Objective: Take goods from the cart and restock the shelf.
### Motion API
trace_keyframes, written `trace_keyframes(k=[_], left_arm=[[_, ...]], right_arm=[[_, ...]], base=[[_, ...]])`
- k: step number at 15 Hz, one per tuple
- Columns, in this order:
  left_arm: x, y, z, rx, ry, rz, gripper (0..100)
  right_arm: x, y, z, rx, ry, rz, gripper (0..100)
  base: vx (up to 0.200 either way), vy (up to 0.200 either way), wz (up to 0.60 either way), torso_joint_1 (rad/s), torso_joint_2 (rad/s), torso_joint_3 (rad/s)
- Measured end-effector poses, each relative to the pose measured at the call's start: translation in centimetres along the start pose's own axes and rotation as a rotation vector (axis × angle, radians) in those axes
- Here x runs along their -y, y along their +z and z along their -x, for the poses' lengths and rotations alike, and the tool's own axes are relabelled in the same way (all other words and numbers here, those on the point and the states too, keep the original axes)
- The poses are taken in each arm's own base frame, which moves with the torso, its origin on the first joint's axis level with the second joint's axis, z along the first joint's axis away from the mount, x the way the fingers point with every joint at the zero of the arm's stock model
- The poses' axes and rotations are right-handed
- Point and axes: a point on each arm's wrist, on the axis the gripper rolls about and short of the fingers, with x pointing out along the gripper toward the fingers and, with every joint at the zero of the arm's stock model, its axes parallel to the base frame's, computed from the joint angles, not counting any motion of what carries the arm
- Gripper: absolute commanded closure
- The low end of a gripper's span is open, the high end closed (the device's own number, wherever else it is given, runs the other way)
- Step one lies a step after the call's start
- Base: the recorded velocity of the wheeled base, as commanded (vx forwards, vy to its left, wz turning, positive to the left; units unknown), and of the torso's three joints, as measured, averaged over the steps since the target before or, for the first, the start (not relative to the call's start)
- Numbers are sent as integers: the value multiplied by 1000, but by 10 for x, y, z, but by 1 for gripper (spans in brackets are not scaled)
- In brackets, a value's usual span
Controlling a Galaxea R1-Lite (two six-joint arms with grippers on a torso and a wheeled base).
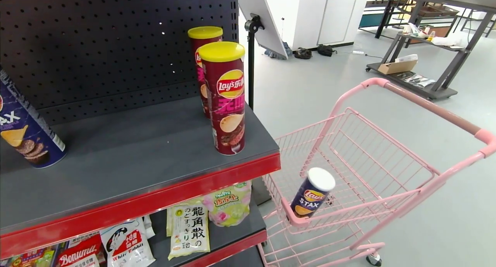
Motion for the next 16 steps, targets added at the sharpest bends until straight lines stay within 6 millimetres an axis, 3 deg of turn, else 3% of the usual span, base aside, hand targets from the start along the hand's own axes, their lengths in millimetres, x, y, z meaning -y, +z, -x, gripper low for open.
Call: trace_keyframes(k=[5,10,13,14,16], left_arm=[[0,0,0,0,0,0,0],[0,0,0,0,0,0,0],[0,0,0,0,0,-1,0],[0,0,0,0,0,-1,0],[0,0,0,0,0,-1,0]], right_arm=[[0,0,0,0,1,0,0],[0,7,1,20,-6,-5,0],[-1,63,8,106,31,-80,0],[-1,86,3,93,64,-92,0],[-1,123,-27,25,134,-123,0]], base=[[0,0,0,-167,530,358],[0,0,0,-32,109,81],[0,0,0,0,0,0],[0,0,0,0,0,0],[0,0,0,0,0,0]])
